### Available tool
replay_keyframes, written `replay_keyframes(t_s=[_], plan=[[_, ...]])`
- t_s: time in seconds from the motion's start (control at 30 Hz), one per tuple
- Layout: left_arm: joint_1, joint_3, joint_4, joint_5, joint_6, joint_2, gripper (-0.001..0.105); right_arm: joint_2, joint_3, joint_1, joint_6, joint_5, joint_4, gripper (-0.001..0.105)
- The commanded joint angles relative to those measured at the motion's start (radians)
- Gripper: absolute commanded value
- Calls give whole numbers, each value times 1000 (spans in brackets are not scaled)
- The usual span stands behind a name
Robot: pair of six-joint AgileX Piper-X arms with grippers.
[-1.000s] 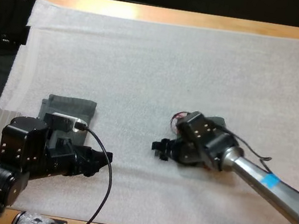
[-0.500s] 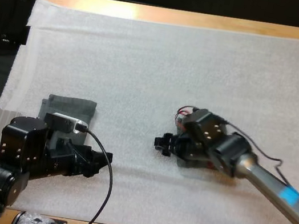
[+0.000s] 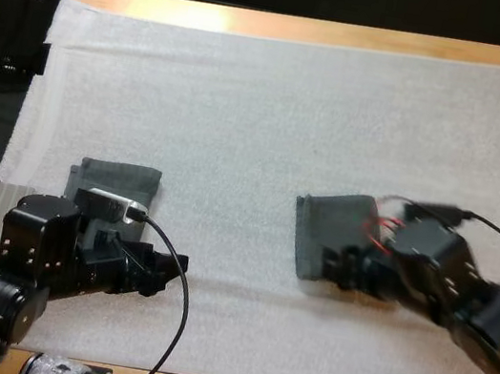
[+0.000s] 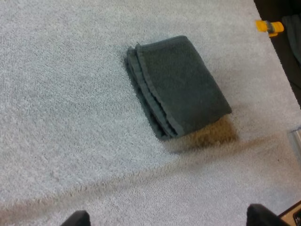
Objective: Pick towel from pile, fold and stack
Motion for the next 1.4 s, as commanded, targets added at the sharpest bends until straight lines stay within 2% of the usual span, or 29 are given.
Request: replay_keyframes(t_s=[0.0,0.2,0.33,0.43,0.67,0.9,1.03,1.13,1.37], plan=[[1,-7,-6,8,13,-4,63,-48,-6,-2,-12,8,59,62],[1,-7,-6,10,35,-4,63,-208,-6,-2,-7,17,164,62],[1,-7,-6,50,50,-4,66,-283,-6,-2,-8,17,195,62],[1,-7,-8,77,58,-4,71,-313,-6,-2,-8,25,195,62],[-15,4,-56,91,56,36,72,-319,-6,-2,-8,35,195,62],[-119,29,-216,89,-29,150,72,-319,-6,-2,-8,35,195,62],[-199,29,-331,32,-65,256,72,-319,-6,-2,-8,35,195,62],[-238,29,-418,17,-86,351,72,-319,-6,-2,-8,35,195,62],[-272,29,-586,17,-167,584,72,-319,-6,-2,-8,35,195,62]])
